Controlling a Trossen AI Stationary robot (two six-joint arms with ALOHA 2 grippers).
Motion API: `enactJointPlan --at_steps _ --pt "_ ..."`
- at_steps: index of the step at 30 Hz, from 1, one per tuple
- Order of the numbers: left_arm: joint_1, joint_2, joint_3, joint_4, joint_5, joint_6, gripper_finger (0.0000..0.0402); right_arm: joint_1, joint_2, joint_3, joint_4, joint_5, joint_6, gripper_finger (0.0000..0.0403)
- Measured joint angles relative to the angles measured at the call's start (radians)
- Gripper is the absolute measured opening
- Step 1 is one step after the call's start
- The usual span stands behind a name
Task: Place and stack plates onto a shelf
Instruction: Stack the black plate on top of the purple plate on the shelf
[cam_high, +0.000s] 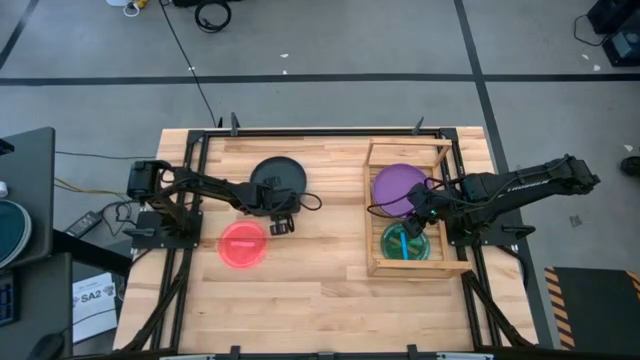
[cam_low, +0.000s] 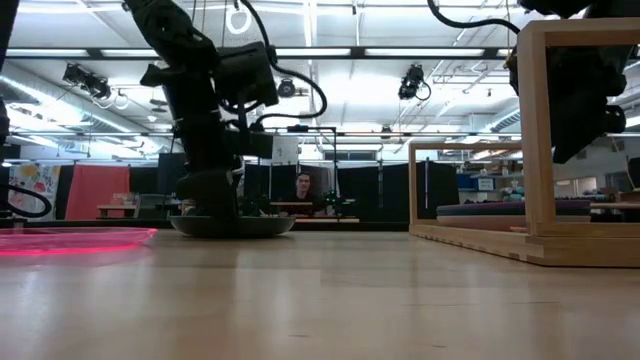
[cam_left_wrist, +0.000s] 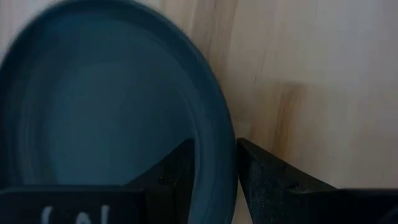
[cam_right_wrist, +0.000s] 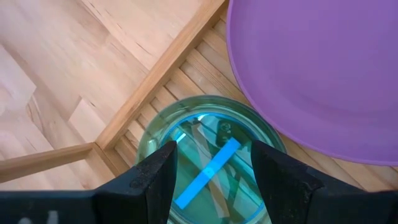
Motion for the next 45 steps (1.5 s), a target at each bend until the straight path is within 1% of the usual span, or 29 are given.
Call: enactJointPlan --at_steps 5,8,13,18,22,25,33,41,45 --pt "0.004 0.025 0.000 0.000 0.000 0.005 0.0124 0.000 0.000 0.000 0.012 0.000 0.000 0.0210" --pt "0.003 0.024 0.000 0.003 0.002 0.005 0.0112 0.000 0.000 0.000 0.016 0.000 0.000 0.0210" --pt "0.003 0.024 0.000 0.002 0.003 0.003 0.0067 0.000 0.000 0.000 0.047 0.000 0.000 0.0210" --pt "0.001 0.022 0.000 0.026 -0.022 -0.003 0.0017 0.000 0.000 0.000 0.128 0.000 0.000 0.0210" --pt "0.001 0.021 0.000 0.057 -0.037 -0.019 0.0016 0.000 0.000 0.000 0.195 0.004 0.000 0.0210" --pt "-0.002 0.017 0.000 0.085 -0.063 -0.021 0.0016 0.000 0.000 0.000 0.234 0.046 0.000 0.0210" --pt "-0.055 0.017 0.000 0.149 -0.167 -0.025 0.0016 0.000 0.000 0.000 0.293 0.195 0.000 0.0210" --pt "-0.150 0.017 0.000 0.225 -0.365 -0.020 0.0016 0.000 0.000 0.000 0.352 0.339 0.000 0.0210" --pt "-0.203 0.017 0.000 0.263 -0.454 0.031 0.0016 -0.001 0.000 0.000 0.408 0.401 0.000 0.0210"
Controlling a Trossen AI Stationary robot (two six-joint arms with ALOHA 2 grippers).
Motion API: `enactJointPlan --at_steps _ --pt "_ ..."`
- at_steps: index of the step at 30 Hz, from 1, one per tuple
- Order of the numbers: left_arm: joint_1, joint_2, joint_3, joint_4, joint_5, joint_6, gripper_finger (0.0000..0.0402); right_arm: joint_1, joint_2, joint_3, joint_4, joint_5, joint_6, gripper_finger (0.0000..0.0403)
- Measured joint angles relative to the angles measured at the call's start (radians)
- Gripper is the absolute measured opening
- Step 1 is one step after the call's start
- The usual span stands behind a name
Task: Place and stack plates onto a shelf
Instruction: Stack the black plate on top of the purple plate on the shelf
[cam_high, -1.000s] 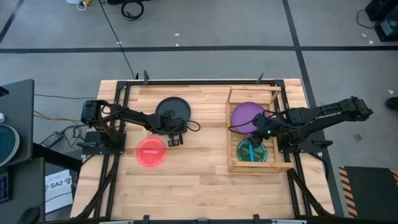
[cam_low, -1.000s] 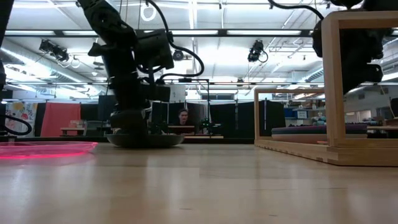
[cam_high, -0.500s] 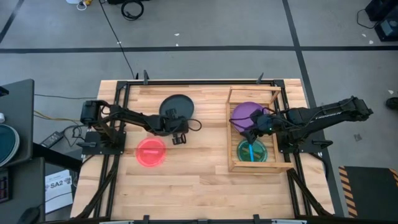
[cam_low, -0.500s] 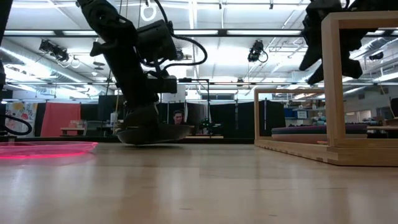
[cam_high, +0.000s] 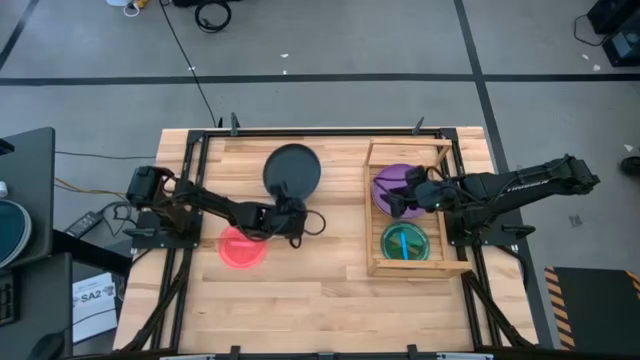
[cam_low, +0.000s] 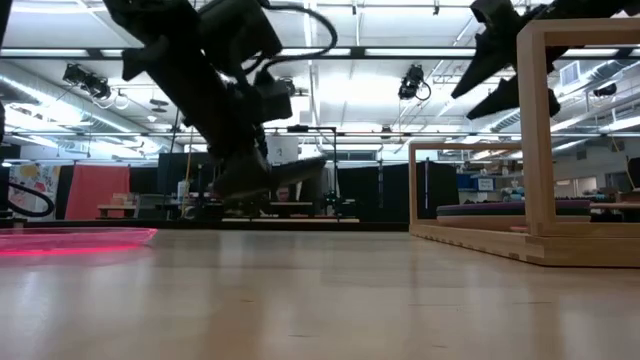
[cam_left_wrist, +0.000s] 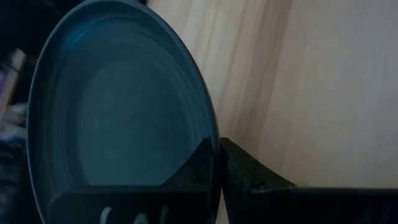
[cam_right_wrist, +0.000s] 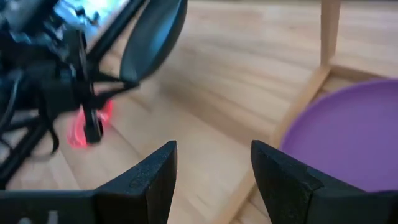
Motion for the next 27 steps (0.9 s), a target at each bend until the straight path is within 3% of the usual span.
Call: enactJointPlan --at_steps 8,15,23,27 --pt "-0.094 0.000 0.000 0.131 -0.141 0.221 0.0016 -0.001 0.027 0.000 0.154 0.067 0.000 0.0210" --pt "-0.142 0.000 0.000 0.253 -0.165 0.443 0.0016 -0.001 0.162 0.000 0.390 0.068 -0.039 0.0210" --pt "-0.150 0.000 0.000 0.263 -0.165 0.480 0.0016 -0.009 0.352 0.000 0.766 0.069 -0.181 0.0210" --pt "-0.150 0.000 0.000 0.263 -0.165 0.482 0.0016 -0.029 0.426 0.000 0.848 0.071 -0.175 0.0210"
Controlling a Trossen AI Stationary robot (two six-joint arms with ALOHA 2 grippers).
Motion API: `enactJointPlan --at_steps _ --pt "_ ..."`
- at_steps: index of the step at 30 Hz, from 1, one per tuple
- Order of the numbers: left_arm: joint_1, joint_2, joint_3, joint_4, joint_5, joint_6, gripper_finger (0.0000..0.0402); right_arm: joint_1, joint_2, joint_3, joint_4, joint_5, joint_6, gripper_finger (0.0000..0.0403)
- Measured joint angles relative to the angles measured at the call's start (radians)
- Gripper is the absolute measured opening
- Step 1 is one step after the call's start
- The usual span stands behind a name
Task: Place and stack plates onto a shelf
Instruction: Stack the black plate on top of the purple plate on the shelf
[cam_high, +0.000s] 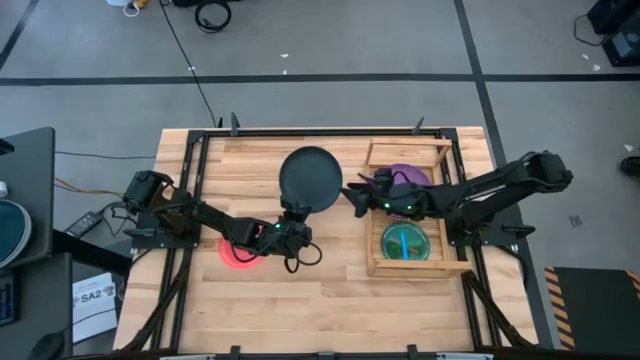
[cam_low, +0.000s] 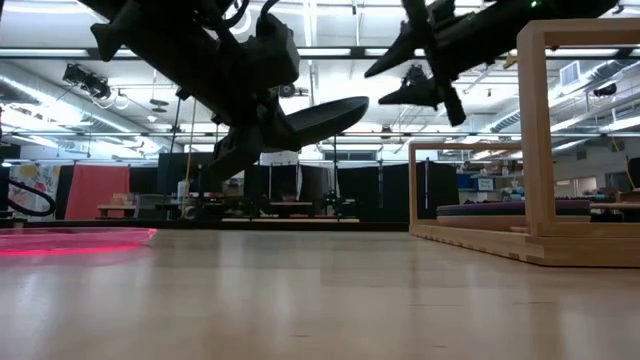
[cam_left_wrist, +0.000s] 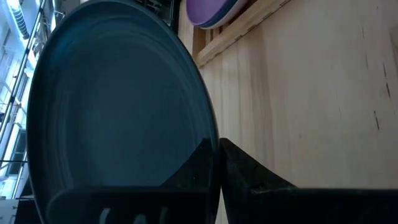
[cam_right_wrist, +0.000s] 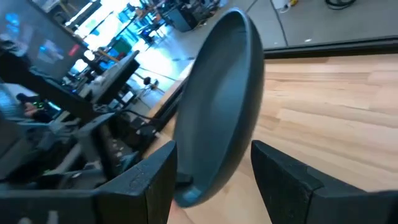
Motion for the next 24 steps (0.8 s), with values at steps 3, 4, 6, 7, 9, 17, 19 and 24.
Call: enactJointPlan --at_steps 3,4,6,7,9,17,19,24 --pt "0.000 0.000 0.000 0.000 0.000 0.000 0.0016 -0.012 0.048 0.000 0.034 0.000 0.002 0.0210" --pt "0.000 0.000 0.000 0.000 0.000 0.000 0.0016 -0.016 0.062 0.000 0.047 0.000 0.005 0.0210" --pt "0.000 0.000 0.000 0.000 0.000 0.000 0.0016 -0.023 0.089 0.000 0.066 0.000 0.009 0.0210" --pt "0.000 0.000 0.000 0.000 0.000 0.000 0.0016 -0.027 0.103 0.000 0.077 0.000 0.009 0.0210" --pt "0.000 0.000 0.000 0.000 0.000 0.000 0.0016 -0.034 0.126 0.000 0.098 0.000 0.009 0.0210" --pt "0.001 0.000 0.000 0.000 0.002 0.002 0.0016 -0.055 0.177 0.001 0.157 -0.005 0.010 0.0204" --pt "0.001 0.000 0.000 0.000 0.002 0.020 0.0016 -0.057 0.179 0.001 0.158 -0.009 0.010 0.0195" --pt "0.001 0.000 0.000 0.001 0.000 0.101 0.0026 -0.057 0.180 0.001 0.161 -0.012 0.006 0.0155"
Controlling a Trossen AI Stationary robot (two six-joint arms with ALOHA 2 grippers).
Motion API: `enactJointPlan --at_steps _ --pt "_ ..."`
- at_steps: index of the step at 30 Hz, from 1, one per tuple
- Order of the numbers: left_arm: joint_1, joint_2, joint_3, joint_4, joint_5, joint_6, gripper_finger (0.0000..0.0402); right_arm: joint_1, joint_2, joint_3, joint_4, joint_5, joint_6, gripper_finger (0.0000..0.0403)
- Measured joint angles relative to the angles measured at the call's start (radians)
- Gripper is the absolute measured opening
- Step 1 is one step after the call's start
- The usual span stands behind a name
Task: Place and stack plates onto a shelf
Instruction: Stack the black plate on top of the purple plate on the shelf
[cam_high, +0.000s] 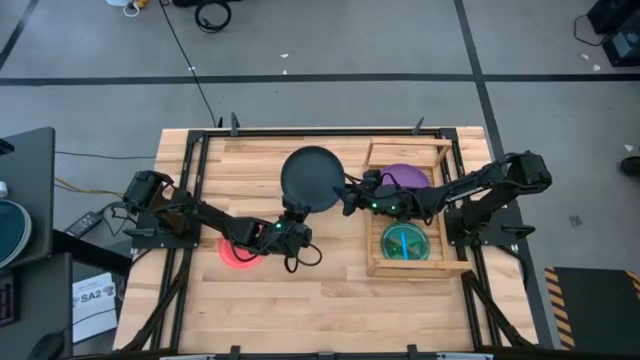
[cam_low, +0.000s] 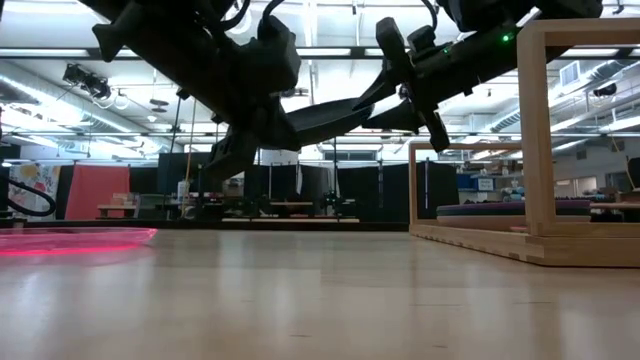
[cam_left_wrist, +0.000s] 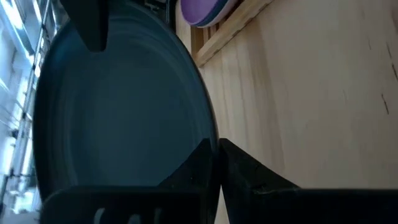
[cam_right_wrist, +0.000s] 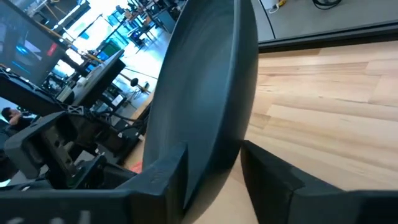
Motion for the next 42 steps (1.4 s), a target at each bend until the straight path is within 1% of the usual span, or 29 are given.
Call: enactJointPlan --at_steps 10,13,16,24,30,35,39,42 --pt "0.000 -0.001 0.000 0.003 -0.008 0.176 0.0032 -0.001 0.000 0.000 -0.003 0.008 -0.003 0.0065" --pt "-0.001 -0.001 0.000 0.004 -0.006 0.185 0.0036 -0.002 0.000 0.000 -0.002 0.011 -0.003 0.0043" --pt "-0.001 -0.001 0.000 0.007 -0.001 0.178 0.0049 -0.006 0.000 0.000 -0.001 0.012 -0.017 0.0030" --pt "0.000 -0.001 0.000 0.030 0.000 0.176 0.0113 -0.013 -0.001 0.000 0.000 0.023 -0.078 0.0025" --pt "0.000 -0.001 0.000 0.031 -0.003 0.176 0.0154 -0.055 -0.027 -0.001 -0.008 0.024 -0.145 0.0025" --pt "0.000 -0.001 0.000 0.031 -0.003 0.176 0.0171 -0.096 -0.072 -0.001 -0.034 0.027 -0.190 0.0025" --pt "0.000 -0.001 0.000 0.030 -0.003 0.176 0.0173 -0.132 -0.125 -0.001 -0.063 0.027 -0.235 0.0024" --pt "0.000 -0.001 0.000 0.030 -0.003 0.176 0.0173 -0.153 -0.183 -0.001 -0.124 0.027 -0.243 0.0024"
